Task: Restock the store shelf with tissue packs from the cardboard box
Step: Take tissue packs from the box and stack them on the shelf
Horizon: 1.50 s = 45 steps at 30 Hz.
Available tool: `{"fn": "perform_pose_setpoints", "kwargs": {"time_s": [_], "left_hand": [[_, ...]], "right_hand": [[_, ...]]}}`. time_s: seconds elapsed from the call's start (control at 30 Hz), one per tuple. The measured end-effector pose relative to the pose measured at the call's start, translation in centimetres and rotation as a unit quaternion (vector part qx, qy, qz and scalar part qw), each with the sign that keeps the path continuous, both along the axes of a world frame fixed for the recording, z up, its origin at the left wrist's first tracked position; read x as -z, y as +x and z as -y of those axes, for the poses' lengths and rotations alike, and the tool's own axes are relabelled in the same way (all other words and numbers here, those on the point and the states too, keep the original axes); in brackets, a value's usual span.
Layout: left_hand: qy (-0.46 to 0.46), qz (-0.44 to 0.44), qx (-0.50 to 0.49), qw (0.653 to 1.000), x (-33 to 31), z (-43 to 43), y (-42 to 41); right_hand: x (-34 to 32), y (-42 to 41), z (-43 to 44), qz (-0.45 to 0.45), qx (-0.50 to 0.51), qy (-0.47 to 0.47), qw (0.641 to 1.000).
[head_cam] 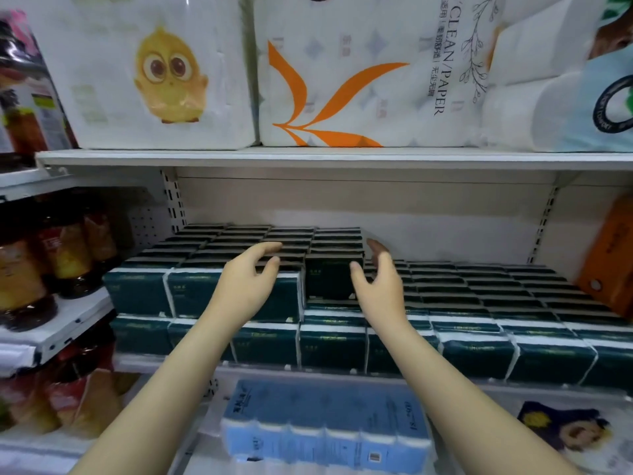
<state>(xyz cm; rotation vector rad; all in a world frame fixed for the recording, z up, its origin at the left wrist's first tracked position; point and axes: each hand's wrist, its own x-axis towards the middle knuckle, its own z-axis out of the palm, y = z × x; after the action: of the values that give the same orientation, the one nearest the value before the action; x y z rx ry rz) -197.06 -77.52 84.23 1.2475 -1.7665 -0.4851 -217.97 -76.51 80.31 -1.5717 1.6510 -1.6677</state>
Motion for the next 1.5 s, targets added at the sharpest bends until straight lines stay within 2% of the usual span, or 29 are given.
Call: {"fn": "perform_pose_setpoints", "kwargs": {"time_s": [0.17, 0.4, 0.53, 0.7, 0.83, 0.93, 1.13, 1.23, 1.4, 1.5], "left_hand": [[-0.002, -0.053, 0.039, 0.998, 1.0, -4.0, 1.7], [0.018, -0.118, 0.081, 0.990, 4.5, -9.0, 3.6], [0.056, -0.148, 0.081, 0.984, 8.6, -11.7, 4.3], [0.168, -0.155, 0.026, 0.973, 17.3, -14.6, 5.8], [0.273, -0.168, -0.029, 0.947, 24.3, -17.1, 6.4], [0.340, -0.173, -0.071, 0.922, 30.3, -18.9, 6.6], [0.502, -0.154, -0.156, 0.837, 45.1, -24.9, 6.2], [0.568, -0.138, -0.182, 0.790, 51.5, -27.6, 5.5], [0.637, -0.141, -0.195, 0.732, 64.1, -30.1, 4.5], [0.648, -0.140, -0.193, 0.723, 71.1, -30.3, 4.0]], "right_hand": [[0.0, 3.1, -3.9, 0.107, -0.047, -0.048, 0.992], [2.2, 7.6, -9.5, 0.129, -0.091, -0.033, 0.987], [6.1, 9.3, -11.6, 0.126, -0.135, 0.036, 0.982], [15.4, 10.0, -14.5, 0.097, -0.159, 0.177, 0.966], [22.2, 8.8, -16.3, 0.091, -0.169, 0.268, 0.944], [28.2, 7.8, -17.0, 0.110, -0.174, 0.358, 0.911], [43.0, 6.9, -21.1, 0.077, -0.163, 0.533, 0.826], [49.6, 7.2, -23.7, 0.083, -0.140, 0.586, 0.794], [61.6, 9.3, -26.1, 0.192, -0.096, 0.655, 0.724], [69.2, 10.2, -27.2, 0.208, -0.098, 0.693, 0.683]]}}
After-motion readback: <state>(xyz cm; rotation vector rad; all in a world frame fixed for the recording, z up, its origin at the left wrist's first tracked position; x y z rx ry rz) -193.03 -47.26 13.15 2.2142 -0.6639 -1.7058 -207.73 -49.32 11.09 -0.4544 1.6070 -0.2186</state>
